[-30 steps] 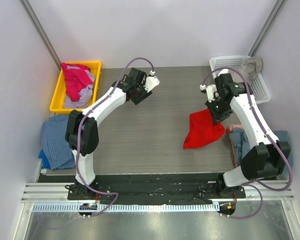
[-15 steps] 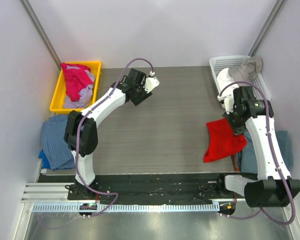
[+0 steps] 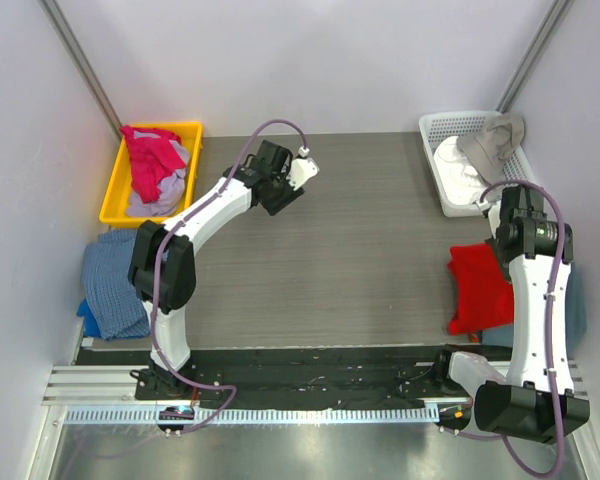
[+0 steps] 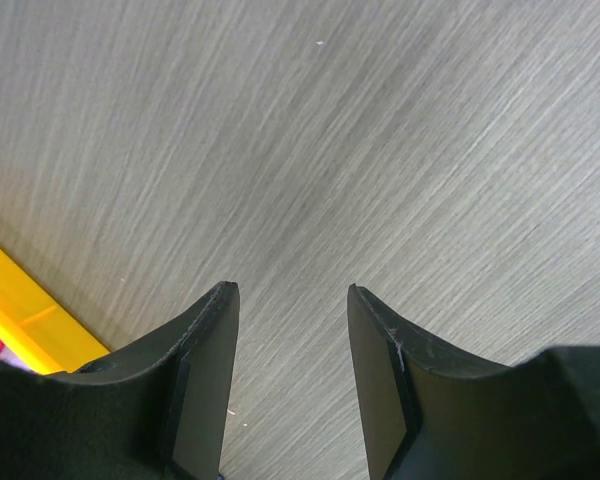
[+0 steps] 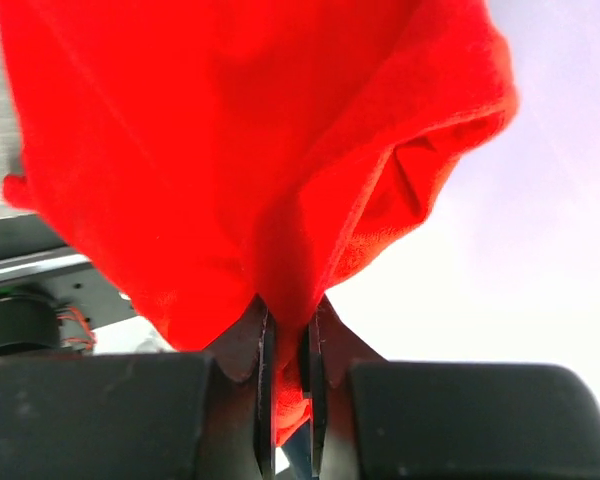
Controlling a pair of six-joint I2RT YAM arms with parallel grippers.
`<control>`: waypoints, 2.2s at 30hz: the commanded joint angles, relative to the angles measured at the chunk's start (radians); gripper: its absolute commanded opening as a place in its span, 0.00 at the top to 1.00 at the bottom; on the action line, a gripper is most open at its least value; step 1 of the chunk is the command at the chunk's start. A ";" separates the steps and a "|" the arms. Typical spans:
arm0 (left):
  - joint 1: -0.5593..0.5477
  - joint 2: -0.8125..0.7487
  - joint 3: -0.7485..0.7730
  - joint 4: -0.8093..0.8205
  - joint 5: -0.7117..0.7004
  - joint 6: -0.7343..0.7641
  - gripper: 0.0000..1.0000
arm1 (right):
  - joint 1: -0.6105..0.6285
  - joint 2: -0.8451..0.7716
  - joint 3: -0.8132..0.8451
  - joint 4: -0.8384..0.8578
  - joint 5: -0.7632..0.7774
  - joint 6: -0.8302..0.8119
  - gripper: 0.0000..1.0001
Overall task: Fold and stack the t-shirts
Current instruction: Put the neatly folded tshirt into the corner of the board with the right arm
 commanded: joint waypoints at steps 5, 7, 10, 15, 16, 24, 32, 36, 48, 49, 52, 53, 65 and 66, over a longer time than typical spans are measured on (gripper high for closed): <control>0.002 -0.054 -0.023 0.015 0.038 -0.001 0.48 | -0.112 -0.026 0.032 -0.002 0.162 -0.133 0.99; 0.004 -0.054 -0.026 0.020 0.041 0.003 0.48 | -0.140 -0.021 0.043 -0.002 0.182 -0.151 0.99; 0.004 -0.053 -0.024 0.024 0.046 0.006 0.48 | -0.167 -0.020 0.009 0.029 0.224 -0.183 0.99; 0.004 -0.045 -0.023 0.027 0.057 0.006 0.48 | -0.192 -0.005 -0.082 0.124 0.267 -0.214 0.99; 0.004 -0.044 -0.024 0.030 0.057 0.005 0.48 | -0.196 0.014 -0.089 0.137 0.264 -0.213 0.99; 0.004 -0.044 -0.047 0.036 0.083 0.003 0.48 | -0.239 0.103 -0.181 0.364 0.343 -0.277 0.99; 0.004 -0.044 -0.059 0.044 0.078 0.005 0.49 | -0.377 0.190 -0.214 0.521 0.385 -0.409 0.99; 0.004 -0.041 -0.053 0.047 0.081 0.003 0.49 | -0.436 0.216 -0.226 0.611 0.394 -0.456 0.99; 0.004 -0.054 -0.062 0.041 0.078 -0.003 0.49 | -0.448 0.308 -0.226 0.662 0.344 -0.437 0.38; 0.004 -0.054 -0.062 0.040 0.077 -0.003 0.49 | -0.448 0.310 -0.199 0.661 0.330 -0.424 0.37; 0.004 -0.054 -0.059 0.035 0.074 -0.008 0.49 | -0.440 0.301 -0.136 0.630 0.264 -0.395 0.36; 0.004 -0.054 -0.059 0.037 0.072 -0.008 0.49 | -0.433 0.295 -0.117 0.588 0.241 -0.383 0.36; 0.012 -0.159 -0.223 0.176 0.069 -0.168 0.50 | -0.234 0.236 0.165 0.299 -0.481 -0.106 0.35; 0.012 -0.166 -0.251 0.190 0.039 -0.190 0.50 | -0.195 0.242 0.177 0.302 -0.511 -0.055 0.35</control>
